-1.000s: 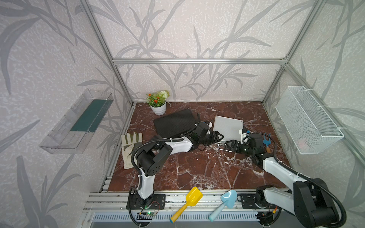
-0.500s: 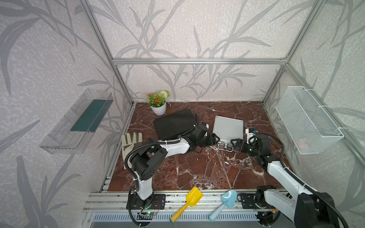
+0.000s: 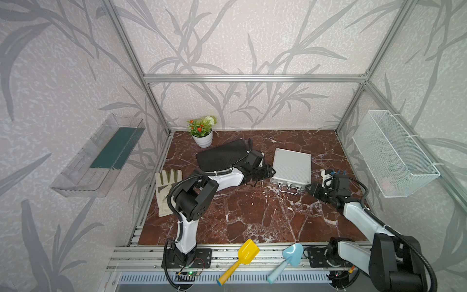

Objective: Open the poker set cases
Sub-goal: Open the case lid on the poker set case.

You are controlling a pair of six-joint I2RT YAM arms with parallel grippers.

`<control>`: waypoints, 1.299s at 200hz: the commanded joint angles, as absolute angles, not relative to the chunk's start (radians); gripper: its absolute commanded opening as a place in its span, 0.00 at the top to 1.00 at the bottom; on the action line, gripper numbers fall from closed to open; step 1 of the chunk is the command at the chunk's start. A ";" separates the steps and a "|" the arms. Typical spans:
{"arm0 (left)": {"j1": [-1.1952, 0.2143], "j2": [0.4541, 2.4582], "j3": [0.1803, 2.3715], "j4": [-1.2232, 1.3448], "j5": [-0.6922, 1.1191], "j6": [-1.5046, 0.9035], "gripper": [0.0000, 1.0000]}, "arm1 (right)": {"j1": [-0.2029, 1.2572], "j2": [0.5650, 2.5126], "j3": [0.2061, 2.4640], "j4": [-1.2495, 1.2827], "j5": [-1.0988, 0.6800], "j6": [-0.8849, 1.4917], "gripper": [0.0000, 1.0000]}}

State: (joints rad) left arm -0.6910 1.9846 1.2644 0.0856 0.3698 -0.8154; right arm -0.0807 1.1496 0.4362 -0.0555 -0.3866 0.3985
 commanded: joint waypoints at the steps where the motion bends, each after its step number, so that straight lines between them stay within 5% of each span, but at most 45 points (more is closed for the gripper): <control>1: -0.691 2.020 1.304 0.051 0.409 -0.795 0.45 | -0.083 1.155 0.475 -0.041 -0.399 0.391 0.49; 100: -0.697 2.051 1.333 0.041 0.428 -0.813 0.52 | -0.135 1.255 0.513 0.020 -0.482 0.380 0.55; 181: -0.708 2.083 1.394 0.003 0.451 -0.802 0.77 | -0.135 1.337 0.531 0.085 -0.559 0.418 0.63; 260: -0.730 2.038 1.406 0.006 0.469 -0.810 0.80 | -0.135 1.258 0.537 0.041 -0.651 0.463 0.72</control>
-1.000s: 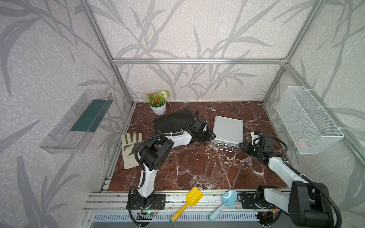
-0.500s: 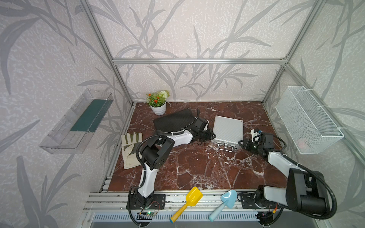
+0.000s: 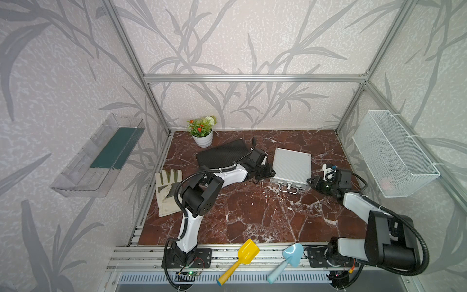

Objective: Open the poker set cases
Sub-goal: Open the case lid on the poker set case.

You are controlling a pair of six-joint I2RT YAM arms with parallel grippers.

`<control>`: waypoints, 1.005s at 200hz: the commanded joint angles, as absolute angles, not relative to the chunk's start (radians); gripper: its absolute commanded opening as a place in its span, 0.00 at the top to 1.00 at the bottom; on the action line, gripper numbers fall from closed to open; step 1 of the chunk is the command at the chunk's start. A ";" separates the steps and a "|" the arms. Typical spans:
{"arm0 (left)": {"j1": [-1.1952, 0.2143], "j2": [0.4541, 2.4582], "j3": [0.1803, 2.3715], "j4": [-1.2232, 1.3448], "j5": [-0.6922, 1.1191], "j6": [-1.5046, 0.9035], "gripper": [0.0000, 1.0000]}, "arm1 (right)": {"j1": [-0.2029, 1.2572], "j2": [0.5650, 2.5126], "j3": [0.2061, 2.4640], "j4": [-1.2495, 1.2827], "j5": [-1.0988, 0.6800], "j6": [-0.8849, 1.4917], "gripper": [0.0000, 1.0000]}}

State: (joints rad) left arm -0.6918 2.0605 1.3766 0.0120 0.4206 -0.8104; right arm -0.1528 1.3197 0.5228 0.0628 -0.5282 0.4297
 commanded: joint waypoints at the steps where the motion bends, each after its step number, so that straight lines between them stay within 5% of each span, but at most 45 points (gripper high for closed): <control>1: -0.731 2.035 1.406 0.006 0.469 -0.810 0.80 | -0.134 1.255 0.537 0.040 -0.652 0.464 0.72; 79: -0.750 1.954 1.401 0.027 0.471 -0.822 0.80 | -0.135 1.108 0.547 -0.101 -0.626 0.445 0.71; 122: -0.747 1.944 1.378 0.016 0.446 -0.820 0.80 | -0.149 1.047 0.571 -0.200 -0.350 0.352 0.37; 140: -0.747 1.956 1.379 0.034 0.454 -0.840 0.79 | -0.175 1.084 0.580 -0.194 -0.323 0.336 0.31; 168: -0.746 1.954 1.374 0.005 0.406 -0.848 0.71 | -0.200 1.189 0.593 -0.141 -0.398 0.322 0.31; 201: -0.741 1.980 1.371 -0.022 0.385 -0.878 0.56 | -0.204 1.299 0.630 -0.093 -0.473 0.306 0.43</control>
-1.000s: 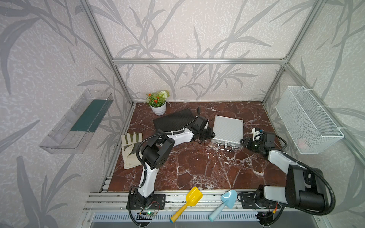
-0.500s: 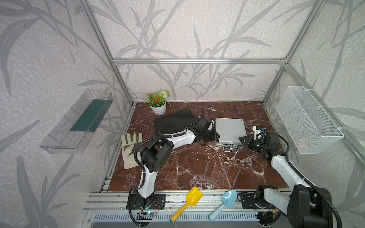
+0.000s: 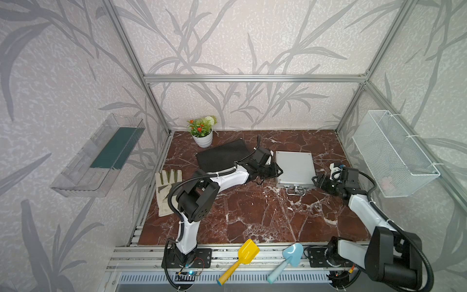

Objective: Open the poker set cases
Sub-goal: Open the case lid on the poker set case.

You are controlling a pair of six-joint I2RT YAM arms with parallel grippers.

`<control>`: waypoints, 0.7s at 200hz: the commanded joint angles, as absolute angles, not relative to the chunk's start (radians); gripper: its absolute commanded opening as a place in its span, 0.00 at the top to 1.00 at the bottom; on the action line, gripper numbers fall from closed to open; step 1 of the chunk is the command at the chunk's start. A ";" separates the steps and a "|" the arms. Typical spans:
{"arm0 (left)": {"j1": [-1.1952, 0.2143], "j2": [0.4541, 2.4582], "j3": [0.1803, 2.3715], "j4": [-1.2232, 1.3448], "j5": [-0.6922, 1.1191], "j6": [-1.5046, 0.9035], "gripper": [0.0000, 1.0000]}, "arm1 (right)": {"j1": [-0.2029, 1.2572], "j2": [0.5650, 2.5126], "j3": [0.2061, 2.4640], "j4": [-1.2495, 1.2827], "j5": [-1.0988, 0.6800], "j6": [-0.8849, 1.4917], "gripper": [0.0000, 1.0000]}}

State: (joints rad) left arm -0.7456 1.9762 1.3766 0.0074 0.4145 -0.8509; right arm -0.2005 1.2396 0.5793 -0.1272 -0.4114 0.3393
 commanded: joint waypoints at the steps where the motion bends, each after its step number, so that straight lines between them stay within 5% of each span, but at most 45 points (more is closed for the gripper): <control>1: -0.742 1.982 1.372 -0.022 0.386 -0.880 0.56 | -0.204 1.302 0.632 -0.093 -0.474 0.306 0.44; 89: -0.750 2.094 1.433 0.012 0.477 -0.919 0.61 | -0.205 1.376 0.638 -0.077 -0.625 0.324 0.62; 140: -0.751 2.098 1.448 0.002 0.494 -0.922 0.65 | -0.206 1.391 0.631 -0.133 -0.567 0.297 0.53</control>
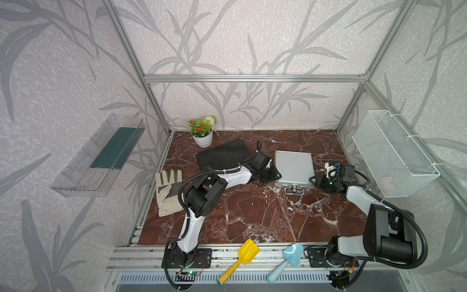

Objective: Open the poker set cases
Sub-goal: Open the case lid on the poker set case.

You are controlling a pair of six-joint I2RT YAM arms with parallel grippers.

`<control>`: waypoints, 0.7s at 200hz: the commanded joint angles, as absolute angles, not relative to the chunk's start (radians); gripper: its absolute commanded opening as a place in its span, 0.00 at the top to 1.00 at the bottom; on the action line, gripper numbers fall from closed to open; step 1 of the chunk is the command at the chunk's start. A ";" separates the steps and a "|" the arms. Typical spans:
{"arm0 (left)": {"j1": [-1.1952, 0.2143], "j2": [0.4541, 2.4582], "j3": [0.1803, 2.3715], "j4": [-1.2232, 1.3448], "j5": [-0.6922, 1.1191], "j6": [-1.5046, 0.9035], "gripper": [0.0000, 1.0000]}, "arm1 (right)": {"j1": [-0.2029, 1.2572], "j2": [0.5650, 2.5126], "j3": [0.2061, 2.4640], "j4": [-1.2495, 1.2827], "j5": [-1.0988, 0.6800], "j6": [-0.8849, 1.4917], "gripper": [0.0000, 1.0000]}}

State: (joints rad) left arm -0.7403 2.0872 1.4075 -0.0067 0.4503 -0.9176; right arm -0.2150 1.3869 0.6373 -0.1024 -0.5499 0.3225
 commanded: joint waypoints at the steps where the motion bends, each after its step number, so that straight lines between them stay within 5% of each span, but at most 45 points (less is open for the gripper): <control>1: -0.751 2.098 1.448 0.002 0.494 -0.923 0.66 | -0.207 1.391 0.632 -0.134 -0.563 0.295 0.53; 88: -0.755 2.060 1.433 0.012 0.509 -0.957 0.69 | -0.219 1.415 0.640 -0.122 -0.626 0.296 0.58; 140: -0.765 2.003 1.443 0.017 0.520 -0.951 0.75 | -0.218 1.268 0.611 -0.105 -0.789 0.405 0.60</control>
State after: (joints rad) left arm -0.7361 2.0747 1.4075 -0.0170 0.4541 -0.9466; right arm -0.2394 1.3621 0.6201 -0.0971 -0.5938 0.3389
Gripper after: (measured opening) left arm 0.254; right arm 0.397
